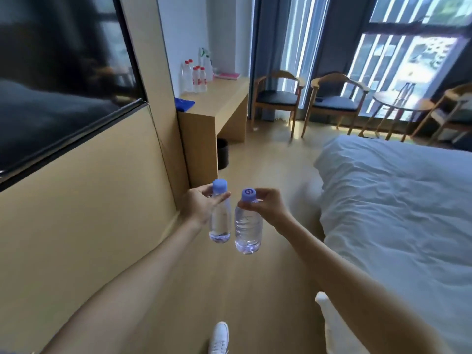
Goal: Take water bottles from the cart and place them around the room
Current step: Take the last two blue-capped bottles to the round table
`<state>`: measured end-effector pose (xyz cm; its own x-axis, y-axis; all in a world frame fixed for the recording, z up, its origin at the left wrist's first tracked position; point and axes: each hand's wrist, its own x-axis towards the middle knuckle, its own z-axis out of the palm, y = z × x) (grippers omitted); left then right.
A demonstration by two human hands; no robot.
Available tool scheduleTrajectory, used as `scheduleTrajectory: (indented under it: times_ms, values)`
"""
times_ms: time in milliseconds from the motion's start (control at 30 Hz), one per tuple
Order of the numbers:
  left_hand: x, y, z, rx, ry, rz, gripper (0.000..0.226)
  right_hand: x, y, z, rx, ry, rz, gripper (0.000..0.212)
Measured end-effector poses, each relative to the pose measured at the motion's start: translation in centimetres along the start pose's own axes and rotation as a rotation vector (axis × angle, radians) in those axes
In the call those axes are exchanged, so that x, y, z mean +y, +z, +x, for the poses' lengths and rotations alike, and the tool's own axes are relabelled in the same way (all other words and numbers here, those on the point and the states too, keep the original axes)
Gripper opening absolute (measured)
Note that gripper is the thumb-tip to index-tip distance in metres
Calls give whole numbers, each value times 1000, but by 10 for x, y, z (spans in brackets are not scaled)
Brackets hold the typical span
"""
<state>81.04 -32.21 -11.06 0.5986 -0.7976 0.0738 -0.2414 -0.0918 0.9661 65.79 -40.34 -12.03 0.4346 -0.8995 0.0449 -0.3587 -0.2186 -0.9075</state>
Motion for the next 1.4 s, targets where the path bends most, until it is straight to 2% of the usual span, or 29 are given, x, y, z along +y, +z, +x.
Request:
scheduleTrajectory:
  times_ms: [67,200,267,400,533,700,967,1167,1400]
  values:
    - [-6,25,51,-47,14,-22,34,7,-10,38,60,36,7,31]
    - [-4,69,152,-122,32,-54,44,15,-33,127,178,66,11,36]
    - [3,89,202,-165,40,-70,46,19,-49,168,251,90,30,31]
    - [0,137,295,-159,11,-76,49,29,-79,238,370,91,70,28]
    - [-8,196,366,-194,-50,-98,49,61,-107,309,423,141,77,29]
    - [-3,279,453,-229,-43,-112,47,110,-145,415,459,158,68,32]
    - [49,409,631,-333,49,-97,44,140,-242,620,491,145,112,37]
    - [68,490,761,-320,71,-122,45,159,-297,753,520,123,87,24]
    - [72,611,930,-447,140,-103,30,213,-355,925,618,213,49,31]
